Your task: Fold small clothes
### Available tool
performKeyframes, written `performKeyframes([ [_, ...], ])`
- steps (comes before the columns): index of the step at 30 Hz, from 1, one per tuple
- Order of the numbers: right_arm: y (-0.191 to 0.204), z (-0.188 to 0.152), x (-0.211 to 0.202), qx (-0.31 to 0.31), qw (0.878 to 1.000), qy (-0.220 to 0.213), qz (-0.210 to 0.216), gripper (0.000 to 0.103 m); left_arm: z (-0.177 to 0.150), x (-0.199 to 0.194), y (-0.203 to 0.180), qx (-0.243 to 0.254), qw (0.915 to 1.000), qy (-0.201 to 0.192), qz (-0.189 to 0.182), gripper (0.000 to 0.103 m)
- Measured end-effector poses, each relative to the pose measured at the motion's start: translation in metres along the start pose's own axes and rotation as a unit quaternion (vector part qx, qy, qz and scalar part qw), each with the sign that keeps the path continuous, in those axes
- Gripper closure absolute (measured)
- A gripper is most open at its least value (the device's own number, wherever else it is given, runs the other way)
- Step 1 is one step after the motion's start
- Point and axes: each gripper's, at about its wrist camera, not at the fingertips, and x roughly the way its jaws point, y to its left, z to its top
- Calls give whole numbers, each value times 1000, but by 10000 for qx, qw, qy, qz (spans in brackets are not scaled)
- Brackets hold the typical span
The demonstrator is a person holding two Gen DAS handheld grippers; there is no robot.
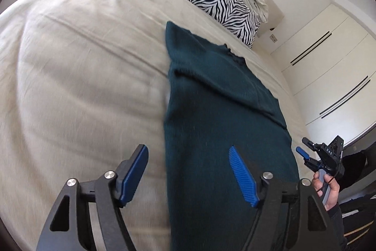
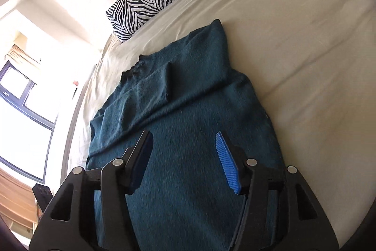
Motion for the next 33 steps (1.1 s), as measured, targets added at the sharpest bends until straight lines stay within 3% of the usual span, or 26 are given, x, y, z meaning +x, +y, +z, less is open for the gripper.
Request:
performKeyframes([
  [3, -6, -27, -28, -152, 9996, 39, -215, 48, -33, -6, 3, -130, 9993, 340, -2, 30],
  [6, -18, -49, -52, -146, 9992, 104, -362, 48, -59, -22, 0, -66, 9992, 391, 2, 29],
  [17, -61, -99, -94, 28, 9973, 360, -643, 48, -113, -35, -6, -265, 9927, 1174, -118, 30],
  [21, -71, -104, -106, 69, 9961, 431, -760, 48, -117, -28, -6, -331, 9910, 1293, -80, 37],
  [25, -82, -112, -122, 134, 9946, 556, -862, 48, -116, -27, -1, -459, 9898, 1350, -63, 51],
  [33, -104, -130, -140, 366, 9918, 914, -811, 48, -114, -20, -5, -319, 9867, 1590, -153, 52],
])
